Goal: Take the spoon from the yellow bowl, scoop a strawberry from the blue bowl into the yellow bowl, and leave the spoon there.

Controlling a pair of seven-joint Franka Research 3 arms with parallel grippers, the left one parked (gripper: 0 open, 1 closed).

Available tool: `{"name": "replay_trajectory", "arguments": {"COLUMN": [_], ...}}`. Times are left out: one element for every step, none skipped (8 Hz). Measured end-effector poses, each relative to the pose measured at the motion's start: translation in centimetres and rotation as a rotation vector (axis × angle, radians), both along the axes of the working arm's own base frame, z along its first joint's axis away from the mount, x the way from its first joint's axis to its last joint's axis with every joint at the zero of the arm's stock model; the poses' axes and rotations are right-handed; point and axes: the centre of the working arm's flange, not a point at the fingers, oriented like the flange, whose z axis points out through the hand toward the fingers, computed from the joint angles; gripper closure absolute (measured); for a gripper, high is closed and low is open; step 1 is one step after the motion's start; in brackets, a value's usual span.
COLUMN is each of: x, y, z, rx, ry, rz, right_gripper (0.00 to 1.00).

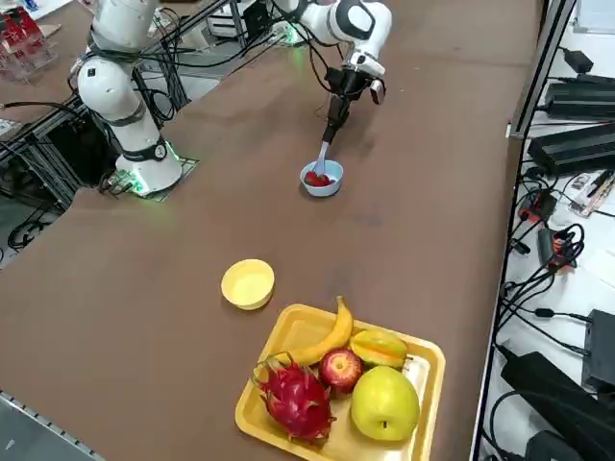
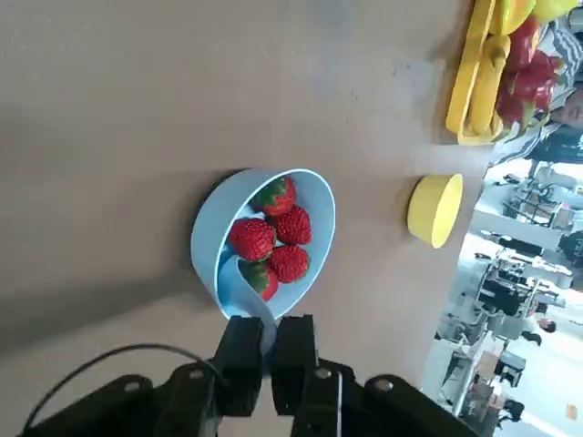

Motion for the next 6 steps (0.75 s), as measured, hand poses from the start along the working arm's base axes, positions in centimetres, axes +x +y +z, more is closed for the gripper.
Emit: {"name": "replay_trajectory", "arguments": {"x": [-0.1,-0.2,-0.3,-0.3,-0.4,-0.4], "y": [-0.1,-0.2,-0.3,-0.4,-0.5,-0.5], "z": [-0.2,-0.5,-0.8,-1.0,-1.2,-1.3], "rx": [-0.005,-0.016,-0.028,-0.038,-0.045,-0.049], "ry": [0.012,0.027,0.05,0.068,0.076,0.081], "rz": [0.004,0.01,0.019,0.024,0.025,0.025], "right_gripper": [0.89,0.89,0.89,0.89,0.89,0.89]}}
